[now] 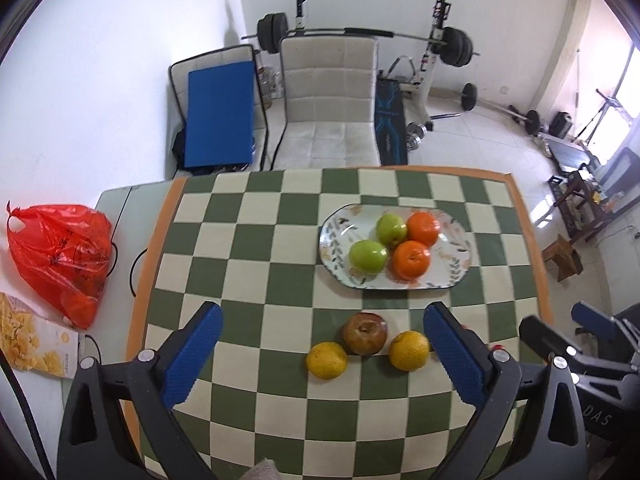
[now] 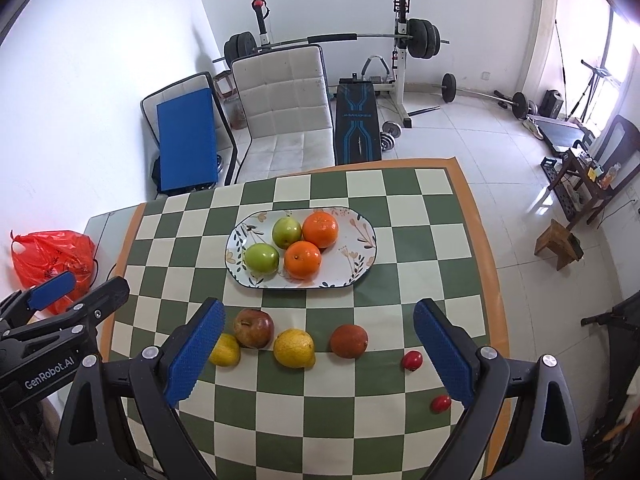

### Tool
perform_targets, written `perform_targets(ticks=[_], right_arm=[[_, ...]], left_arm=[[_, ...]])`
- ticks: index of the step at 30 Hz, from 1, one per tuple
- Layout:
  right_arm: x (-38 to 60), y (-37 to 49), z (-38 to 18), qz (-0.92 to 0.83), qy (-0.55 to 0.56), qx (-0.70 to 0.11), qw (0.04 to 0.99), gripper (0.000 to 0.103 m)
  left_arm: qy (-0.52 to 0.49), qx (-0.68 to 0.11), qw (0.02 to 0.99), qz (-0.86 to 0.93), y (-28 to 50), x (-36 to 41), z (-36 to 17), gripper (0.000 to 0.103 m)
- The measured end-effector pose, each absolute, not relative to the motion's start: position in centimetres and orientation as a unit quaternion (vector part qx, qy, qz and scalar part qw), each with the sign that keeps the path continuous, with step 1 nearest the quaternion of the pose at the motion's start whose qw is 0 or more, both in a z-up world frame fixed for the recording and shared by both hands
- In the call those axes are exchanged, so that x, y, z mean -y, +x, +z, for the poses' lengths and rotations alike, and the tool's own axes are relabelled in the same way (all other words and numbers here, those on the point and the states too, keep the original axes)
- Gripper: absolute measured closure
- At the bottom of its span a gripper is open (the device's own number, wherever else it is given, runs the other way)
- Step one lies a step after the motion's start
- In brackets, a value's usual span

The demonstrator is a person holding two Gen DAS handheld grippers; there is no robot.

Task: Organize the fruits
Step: 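Grasp a yellow orange with the left gripper while the right gripper grasps a yellow lemon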

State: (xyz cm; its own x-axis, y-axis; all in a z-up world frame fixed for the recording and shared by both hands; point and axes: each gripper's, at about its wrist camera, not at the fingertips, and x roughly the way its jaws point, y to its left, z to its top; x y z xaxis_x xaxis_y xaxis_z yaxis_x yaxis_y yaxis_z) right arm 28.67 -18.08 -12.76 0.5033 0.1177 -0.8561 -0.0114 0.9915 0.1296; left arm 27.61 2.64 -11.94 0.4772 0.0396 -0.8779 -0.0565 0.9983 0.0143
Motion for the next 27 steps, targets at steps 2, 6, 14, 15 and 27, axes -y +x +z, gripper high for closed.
perform_targets(ticks=[2,6,14,15,27], right_arm=[[18.0,29.3,-14.1,0.049,0.063,-0.512,0.856,0.005],[17.3,31.1,-20.0,0.069,0.079,-0.569,0.816,0.005],[14.4,33.9,-34.3,0.098,0.087,-0.673,0.728,0.01],[14.0,34.1,-35.6,0.1,0.082,-0.68,0.722,0.011],[11.7,33.7,-41.4,0.12,0.038,-0.716,0.687,0.038]], left_arm=[[-0.007,-0.531,0.846,0.043,28.4,-3.5,-14.0,0.0],[-0.015,-0.592,0.803,0.062,29.6,-5.1,-19.4,0.0],[-0.092,-0.686,0.719,0.059,30.3,-6.9,-28.6,0.0],[-0.097,-0.693,0.712,0.057,30.4,-6.8,-29.5,0.0],[-0.029,-0.726,0.687,-0.013,31.3,-2.9,-35.1,0.017]])
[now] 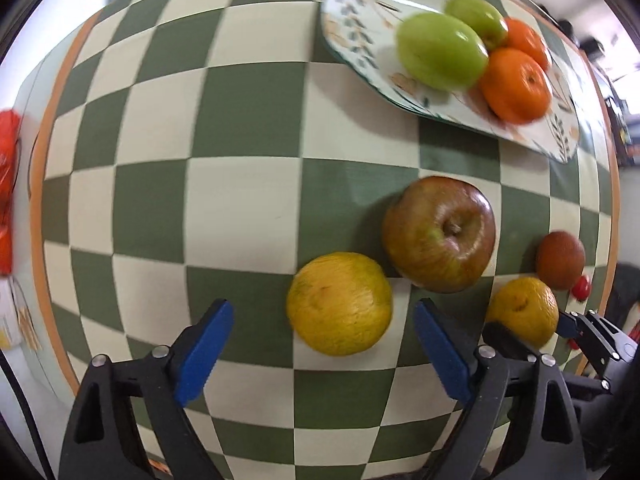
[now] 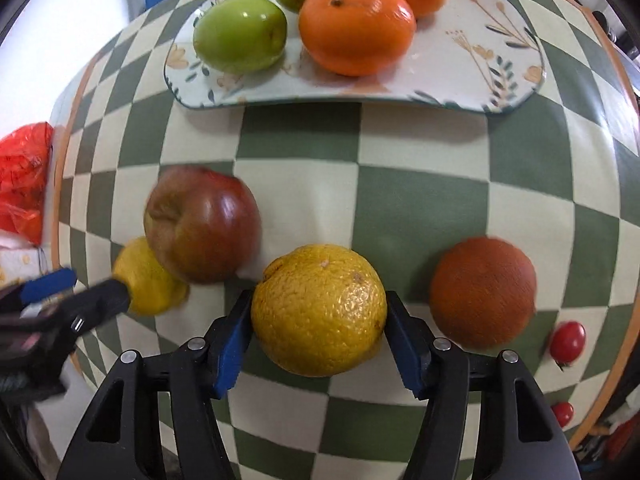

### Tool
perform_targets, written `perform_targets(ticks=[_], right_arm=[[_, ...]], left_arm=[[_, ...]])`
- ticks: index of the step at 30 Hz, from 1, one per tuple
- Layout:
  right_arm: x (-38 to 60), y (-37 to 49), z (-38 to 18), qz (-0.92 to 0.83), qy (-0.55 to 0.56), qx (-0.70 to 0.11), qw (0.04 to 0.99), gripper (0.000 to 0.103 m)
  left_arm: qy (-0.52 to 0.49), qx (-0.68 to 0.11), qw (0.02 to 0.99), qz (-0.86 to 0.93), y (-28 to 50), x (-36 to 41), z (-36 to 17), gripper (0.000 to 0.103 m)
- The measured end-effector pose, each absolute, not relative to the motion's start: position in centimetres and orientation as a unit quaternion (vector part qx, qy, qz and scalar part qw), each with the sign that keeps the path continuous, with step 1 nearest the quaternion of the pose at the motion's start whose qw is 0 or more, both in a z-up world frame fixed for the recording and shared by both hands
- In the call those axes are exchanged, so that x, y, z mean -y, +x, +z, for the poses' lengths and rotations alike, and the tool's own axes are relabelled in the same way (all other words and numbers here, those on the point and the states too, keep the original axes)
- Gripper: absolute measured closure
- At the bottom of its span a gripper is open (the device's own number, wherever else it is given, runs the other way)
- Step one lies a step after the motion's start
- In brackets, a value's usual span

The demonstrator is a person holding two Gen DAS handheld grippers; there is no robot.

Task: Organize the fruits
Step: 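Grasp a yellow orange with the left gripper while the right gripper grasps a yellow lemon, then set both yellow fruits on the plate and open both grippers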

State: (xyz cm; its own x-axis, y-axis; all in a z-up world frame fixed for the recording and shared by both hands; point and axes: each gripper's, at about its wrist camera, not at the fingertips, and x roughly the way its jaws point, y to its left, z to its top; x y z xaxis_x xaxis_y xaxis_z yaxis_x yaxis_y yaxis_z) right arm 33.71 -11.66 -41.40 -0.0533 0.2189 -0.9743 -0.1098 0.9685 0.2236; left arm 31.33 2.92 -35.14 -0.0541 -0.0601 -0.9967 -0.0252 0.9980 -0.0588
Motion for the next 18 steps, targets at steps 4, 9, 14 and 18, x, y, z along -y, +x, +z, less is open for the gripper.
perform_targets(ticks=[4,9,14,18], right_arm=[[12.5,32.1,-41.4,0.118,0.038,-0.724,0.679,0.038],[13.3,31.3,-42.0,0.106,0.052,-0.73,0.673,0.038],[13.9,31.0,-42.1,0.109,0.064,-0.732,0.669,0.038],[14.3,31.1,-42.4,0.111,0.075,-0.733,0.667,0.037]], left_arm=[[-0.004,-0.738,0.675,-0.028,31.4,-1.5,-36.5,0.046],[-0.01,-0.735,0.677,-0.03,29.7,-1.1,-36.0,0.047],[-0.035,-0.75,0.659,-0.039,26.2,-0.4,-36.8,0.047],[-0.053,-0.75,0.659,-0.029,25.3,-0.4,-37.5,0.047]])
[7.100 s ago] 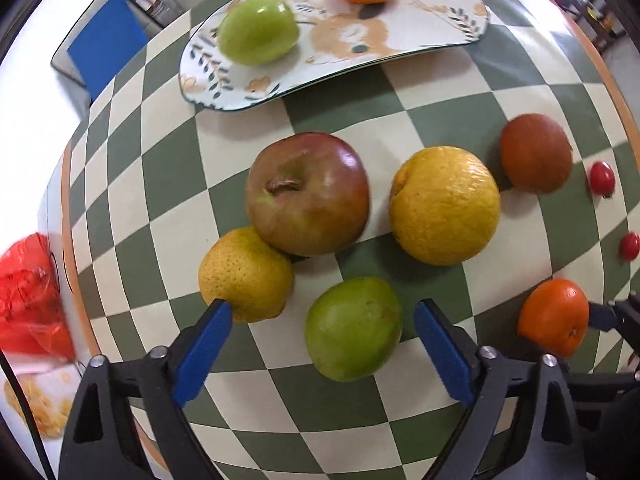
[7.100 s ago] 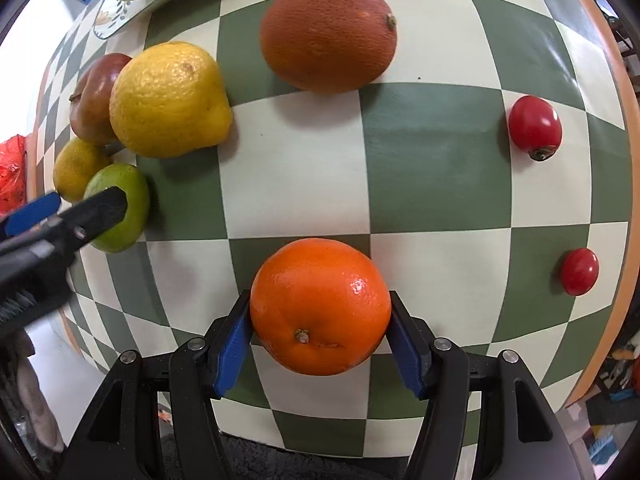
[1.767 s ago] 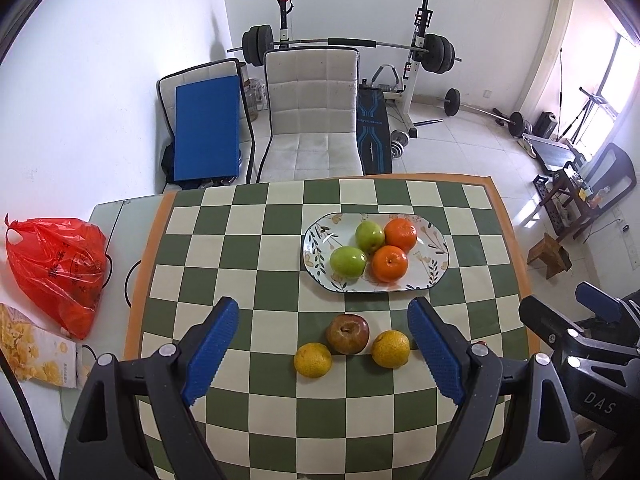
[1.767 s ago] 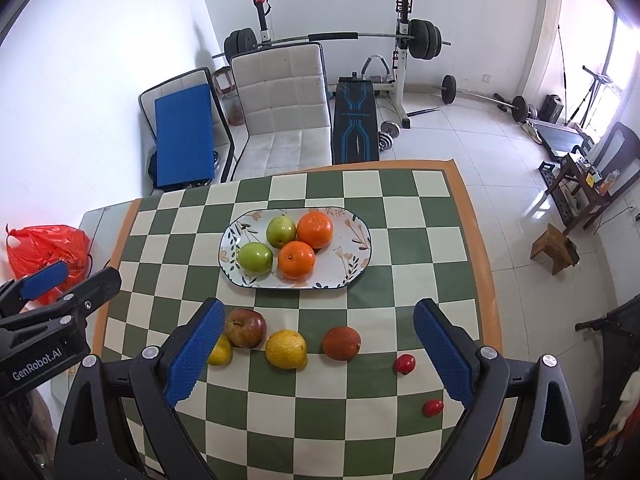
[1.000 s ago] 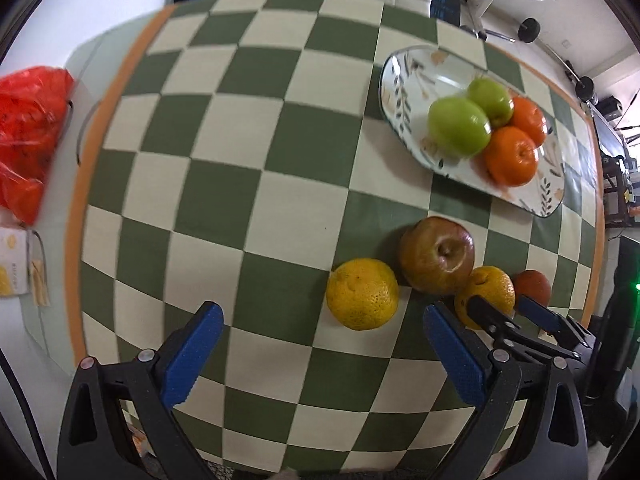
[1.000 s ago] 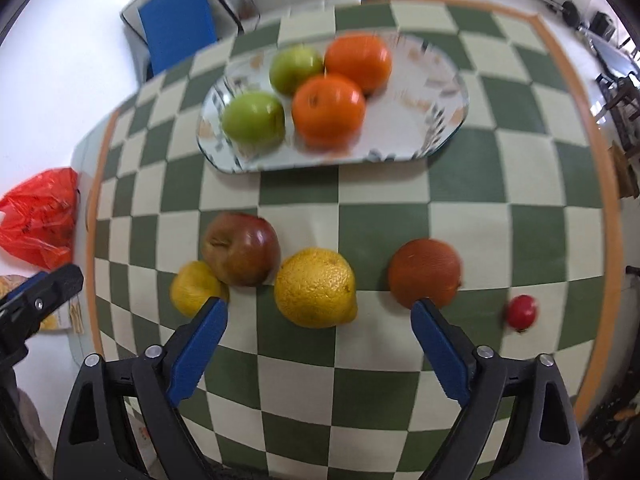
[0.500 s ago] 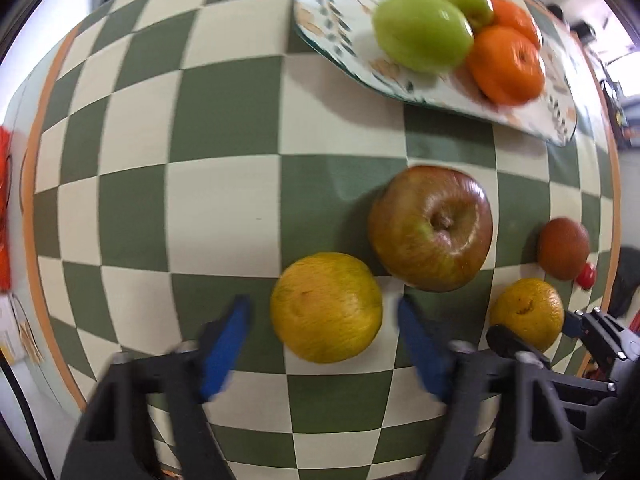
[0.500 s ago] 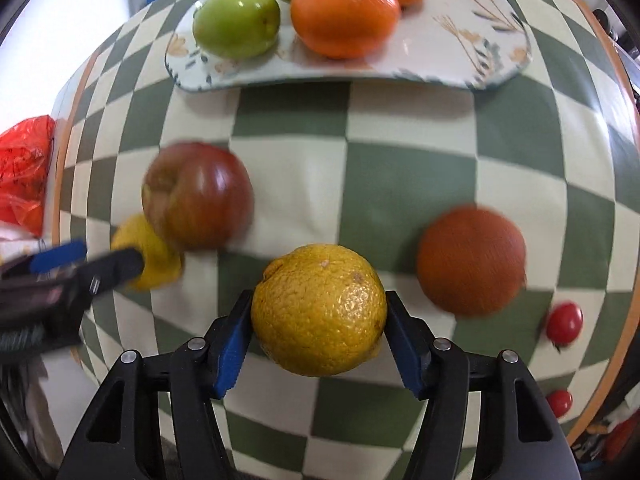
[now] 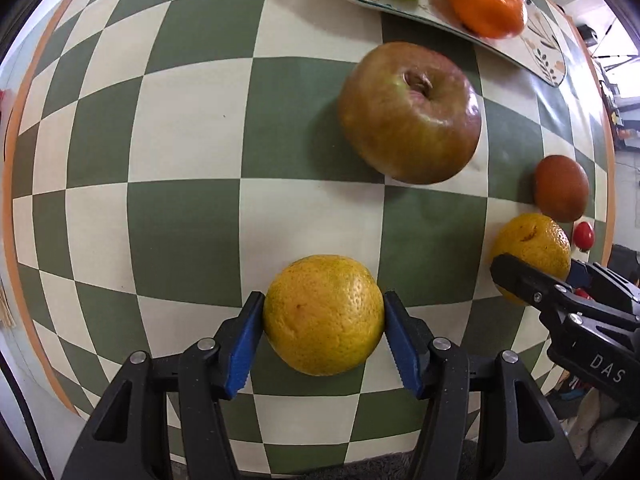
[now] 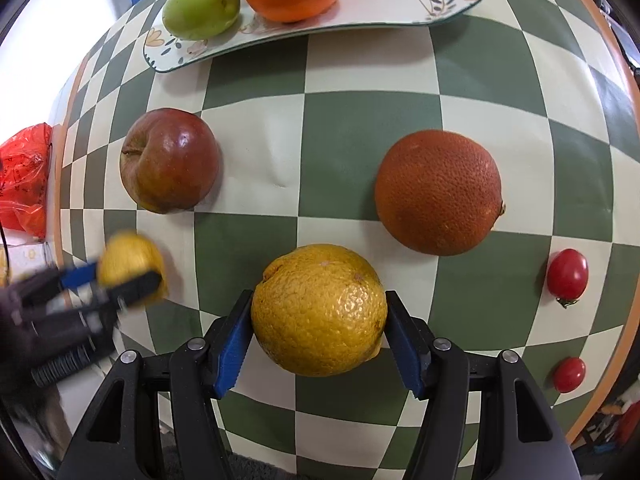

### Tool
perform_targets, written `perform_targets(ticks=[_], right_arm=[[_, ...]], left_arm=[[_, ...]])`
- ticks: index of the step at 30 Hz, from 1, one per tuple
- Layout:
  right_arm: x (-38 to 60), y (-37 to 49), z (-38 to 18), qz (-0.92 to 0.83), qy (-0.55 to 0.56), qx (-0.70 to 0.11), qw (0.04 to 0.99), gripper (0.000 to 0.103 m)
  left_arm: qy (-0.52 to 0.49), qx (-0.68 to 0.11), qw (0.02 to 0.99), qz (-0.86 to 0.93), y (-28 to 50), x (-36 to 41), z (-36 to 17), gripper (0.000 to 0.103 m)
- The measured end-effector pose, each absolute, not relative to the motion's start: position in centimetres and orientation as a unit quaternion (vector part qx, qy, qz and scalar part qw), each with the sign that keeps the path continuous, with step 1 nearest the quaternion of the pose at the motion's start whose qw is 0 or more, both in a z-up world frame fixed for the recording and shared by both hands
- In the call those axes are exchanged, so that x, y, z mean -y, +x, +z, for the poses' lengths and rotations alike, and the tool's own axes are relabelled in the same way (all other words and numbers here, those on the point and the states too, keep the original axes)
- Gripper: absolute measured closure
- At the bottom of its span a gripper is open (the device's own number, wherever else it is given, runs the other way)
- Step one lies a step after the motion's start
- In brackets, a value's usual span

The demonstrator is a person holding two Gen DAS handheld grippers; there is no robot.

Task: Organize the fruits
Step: 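Set both yellow fruits on the plate and open both grippers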

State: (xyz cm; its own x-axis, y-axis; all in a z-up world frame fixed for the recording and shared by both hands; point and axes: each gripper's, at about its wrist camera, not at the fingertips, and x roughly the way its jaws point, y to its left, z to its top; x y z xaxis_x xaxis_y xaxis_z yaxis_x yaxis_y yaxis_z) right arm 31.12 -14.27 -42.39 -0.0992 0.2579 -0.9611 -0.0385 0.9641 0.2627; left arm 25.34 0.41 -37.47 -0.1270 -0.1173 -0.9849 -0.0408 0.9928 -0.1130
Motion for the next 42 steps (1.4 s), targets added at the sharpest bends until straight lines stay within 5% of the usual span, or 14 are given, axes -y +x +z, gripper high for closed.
perform_targets(ticks=[10,22,27,33,42], right_arm=[[15.3,31.0,-42.7,0.119,0.085,-0.73,0.667,0.037],[17.5,32.2,-34.8,0.137,0.136,-0.669,0.718,0.038],[20.2,38.9,-32.0,0.109,0.144,-0.637,0.75,0.038],[21.8,46.9,-35.5,0.064,0.121,-0.659,0.74,0.038],[21.4,50.4,-39.4,0.046,0.096,-0.694,0.712,0.038]], left_arm=[[-0.063,-0.74,0.669,-0.025,25.8,-0.5,-36.2,0.047],[-0.094,-0.651,0.749,-0.082,34.1,-0.8,-22.3,0.047],[-0.071,-0.652,0.751,-0.071,42.6,-1.5,-23.3,0.047],[-0.056,-0.703,0.708,-0.042,50.9,-2.4,-29.9,0.047],[-0.029,-0.739,0.672,-0.036,53.6,-1.2,-33.4,0.046]])
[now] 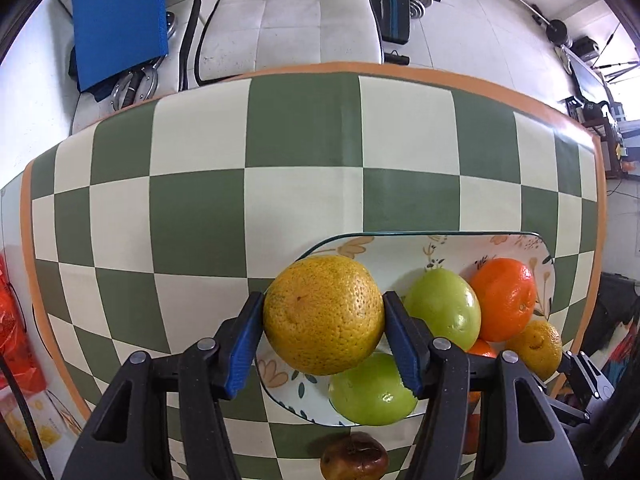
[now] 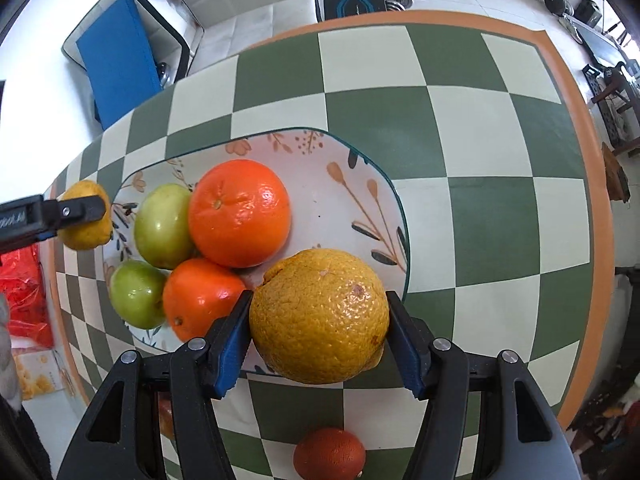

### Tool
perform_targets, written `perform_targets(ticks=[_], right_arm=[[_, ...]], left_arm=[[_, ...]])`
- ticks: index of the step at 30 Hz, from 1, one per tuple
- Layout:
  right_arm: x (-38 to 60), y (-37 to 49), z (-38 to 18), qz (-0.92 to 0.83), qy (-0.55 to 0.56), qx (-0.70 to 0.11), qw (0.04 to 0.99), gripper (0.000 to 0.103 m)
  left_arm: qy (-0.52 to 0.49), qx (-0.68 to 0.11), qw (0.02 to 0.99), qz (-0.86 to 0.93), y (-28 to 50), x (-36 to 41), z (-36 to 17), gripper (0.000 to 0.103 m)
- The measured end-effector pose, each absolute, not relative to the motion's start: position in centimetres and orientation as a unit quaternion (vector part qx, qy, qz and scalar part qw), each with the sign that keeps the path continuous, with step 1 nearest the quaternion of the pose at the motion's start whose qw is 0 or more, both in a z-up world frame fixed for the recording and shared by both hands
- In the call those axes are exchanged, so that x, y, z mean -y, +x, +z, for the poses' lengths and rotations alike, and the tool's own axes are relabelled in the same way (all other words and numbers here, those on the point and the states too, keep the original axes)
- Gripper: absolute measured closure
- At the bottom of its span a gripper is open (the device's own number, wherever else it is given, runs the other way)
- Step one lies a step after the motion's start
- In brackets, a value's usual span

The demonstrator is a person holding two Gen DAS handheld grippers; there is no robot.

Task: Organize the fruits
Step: 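Set both yellow fruits on the plate and open both grippers, then withdraw both tools from the plate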

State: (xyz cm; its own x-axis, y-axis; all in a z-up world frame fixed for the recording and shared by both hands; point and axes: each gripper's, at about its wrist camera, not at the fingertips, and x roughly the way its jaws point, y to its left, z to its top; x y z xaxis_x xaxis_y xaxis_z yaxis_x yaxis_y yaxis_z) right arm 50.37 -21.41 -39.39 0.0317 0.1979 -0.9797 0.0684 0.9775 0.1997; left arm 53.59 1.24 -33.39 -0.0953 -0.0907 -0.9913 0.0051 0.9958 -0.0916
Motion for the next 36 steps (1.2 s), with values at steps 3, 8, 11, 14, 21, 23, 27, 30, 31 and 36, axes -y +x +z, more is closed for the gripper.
perform_targets(ticks=[3,8,11,14,21,23,27,30,31,36], right_arm=[[21.5,50.4,-39.8,0.046,0.104,-0.698,0.706,0.037],[21.5,50.2,-39.5,0.054,0.114,-0.697,0.706,0.019],[21.5,50.1,-38.8,0.05,0.111,-0.695,0.709,0.016],[21.5,49.8,-38.0,0.041,0.099,-0.693,0.713,0.008],[20.5,47.6,-35.2,0.02,0.044,-0.668,0.743,0.007],[20.3,46.8,-34.4,0.018,0.04,-0.661,0.75,0.007],[20.0,44.9,-32.5,0.018,0.029,-0.646,0.762,0.007],[19.7,43.4,-30.9,0.016,0.02,-0.633,0.774,0.007],[19.7,42.9,-30.4,0.016,0.019,-0.628,0.778,0.007],[19.5,40.0,-27.2,0.02,0.02,-0.604,0.797,0.007]], left_arm=[[-0.042,-0.742,0.669,-0.029,53.4,-1.5,-33.9,0.036],[-0.046,-0.73,0.681,-0.025,53.0,-1.9,-33.2,0.013],[-0.047,-0.722,0.69,-0.021,52.0,-2.2,-32.2,0.013],[-0.034,-0.703,0.71,-0.012,50.0,-2.2,-30.7,0.013],[-0.018,-0.667,0.745,0.003,44.7,-1.9,-27.7,0.013],[-0.021,-0.658,0.753,-0.001,43.3,-1.8,-26.7,0.013],[-0.006,-0.626,0.78,-0.003,40.6,-1.4,-24.1,0.013],[0.002,-0.606,0.796,0.0,38.7,-1.1,-22.2,0.013],[0.002,-0.6,0.8,-0.001,38.1,-1.1,-21.6,0.013],[0.007,-0.571,0.821,-0.003,34.9,-0.9,-18.6,0.013]])
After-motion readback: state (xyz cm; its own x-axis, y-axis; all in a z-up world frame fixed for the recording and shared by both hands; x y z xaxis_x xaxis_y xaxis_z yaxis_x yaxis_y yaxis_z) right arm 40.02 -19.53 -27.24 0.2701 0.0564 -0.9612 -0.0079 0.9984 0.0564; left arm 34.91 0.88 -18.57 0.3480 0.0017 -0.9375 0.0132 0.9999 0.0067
